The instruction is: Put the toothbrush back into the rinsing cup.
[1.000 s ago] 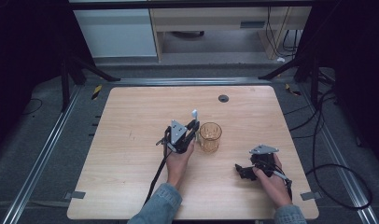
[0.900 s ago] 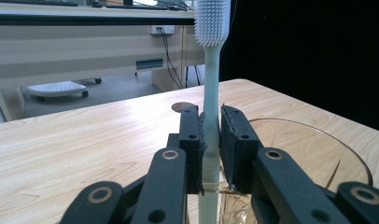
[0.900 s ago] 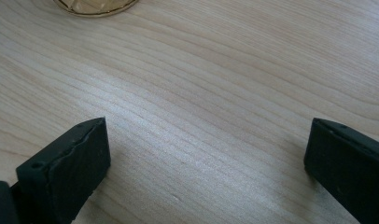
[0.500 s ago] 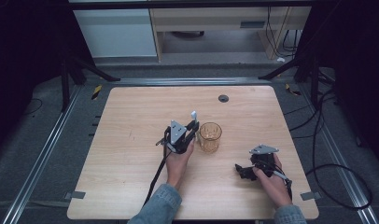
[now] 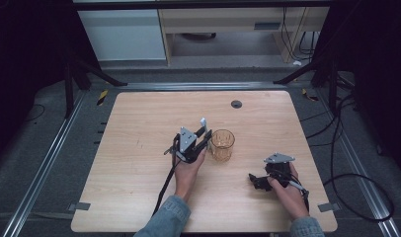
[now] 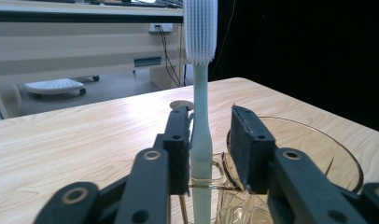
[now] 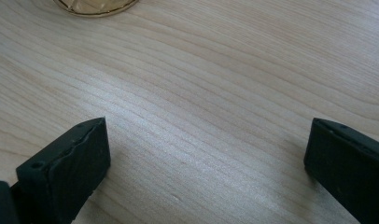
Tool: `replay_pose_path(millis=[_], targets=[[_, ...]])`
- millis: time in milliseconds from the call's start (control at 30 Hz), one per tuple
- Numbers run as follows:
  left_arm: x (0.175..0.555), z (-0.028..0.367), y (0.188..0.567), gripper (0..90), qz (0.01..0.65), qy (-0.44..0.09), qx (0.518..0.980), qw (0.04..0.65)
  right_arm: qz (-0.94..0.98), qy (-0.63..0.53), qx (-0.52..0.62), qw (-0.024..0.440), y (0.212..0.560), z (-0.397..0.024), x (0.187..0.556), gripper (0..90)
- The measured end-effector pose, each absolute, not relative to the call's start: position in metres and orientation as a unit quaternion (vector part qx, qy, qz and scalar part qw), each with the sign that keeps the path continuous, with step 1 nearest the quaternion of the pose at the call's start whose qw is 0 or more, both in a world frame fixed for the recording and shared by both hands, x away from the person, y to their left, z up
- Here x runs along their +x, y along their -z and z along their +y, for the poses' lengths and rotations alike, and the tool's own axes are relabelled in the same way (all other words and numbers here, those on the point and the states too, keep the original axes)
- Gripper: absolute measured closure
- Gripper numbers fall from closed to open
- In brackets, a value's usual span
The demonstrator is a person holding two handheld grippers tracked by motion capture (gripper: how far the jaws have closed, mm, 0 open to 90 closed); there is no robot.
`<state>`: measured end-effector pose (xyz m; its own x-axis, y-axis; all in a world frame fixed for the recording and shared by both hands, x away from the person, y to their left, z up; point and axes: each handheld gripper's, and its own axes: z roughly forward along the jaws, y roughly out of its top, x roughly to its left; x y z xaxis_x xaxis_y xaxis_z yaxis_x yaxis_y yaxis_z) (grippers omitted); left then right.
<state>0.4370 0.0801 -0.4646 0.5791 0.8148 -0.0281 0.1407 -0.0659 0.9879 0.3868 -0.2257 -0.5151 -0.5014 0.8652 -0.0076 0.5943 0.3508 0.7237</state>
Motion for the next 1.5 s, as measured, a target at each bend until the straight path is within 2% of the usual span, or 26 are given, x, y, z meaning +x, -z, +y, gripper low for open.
replay_pose_path(millis=[167, 467, 700, 733, 867, 1067, 1267, 1500], targets=[[0.435, 0.083, 0.462, 60.9, 0.356, -0.29, 0.674, 0.579, 0.797, -0.339, 0.458, 0.2, 0.515, -0.226, 0.387, 0.7], [0.432, 0.092, 0.453, 39.7, 0.337, -0.276, 0.707, 0.557, 0.797, -0.339, 0.458, 0.199, 0.515, -0.226, 0.387, 0.7], [0.43, 0.095, 0.45, 30.8, 0.298, -0.241, 0.758, 0.528, 0.797, -0.34, 0.457, 0.2, 0.515, -0.226, 0.387, 0.7], [0.43, 0.095, 0.451, 29.6, 0.286, -0.243, 0.777, 0.505, 0.798, -0.339, 0.456, 0.2, 0.515, -0.226, 0.387, 0.7], [0.433, 0.095, 0.451, 26.6, 0.271, -0.268, 0.797, 0.468, 0.798, -0.339, 0.456, 0.2, 0.515, -0.226, 0.387, 0.7], [0.431, 0.107, 0.452, 20.8, 0.268, -0.256, 0.832, 0.414, 0.798, -0.339, 0.456, 0.2, 0.515, -0.226, 0.387, 0.7], [0.433, 0.122, 0.452, 19.2, 0.304, -0.227, 0.825, 0.419, 0.798, -0.339, 0.456, 0.2, 0.515, -0.226, 0.387, 0.7], [0.434, 0.136, 0.448, 16.3, 0.333, -0.222, 0.822, 0.405, 0.798, -0.34, 0.456, 0.2, 0.515, -0.226, 0.387, 0.7]])
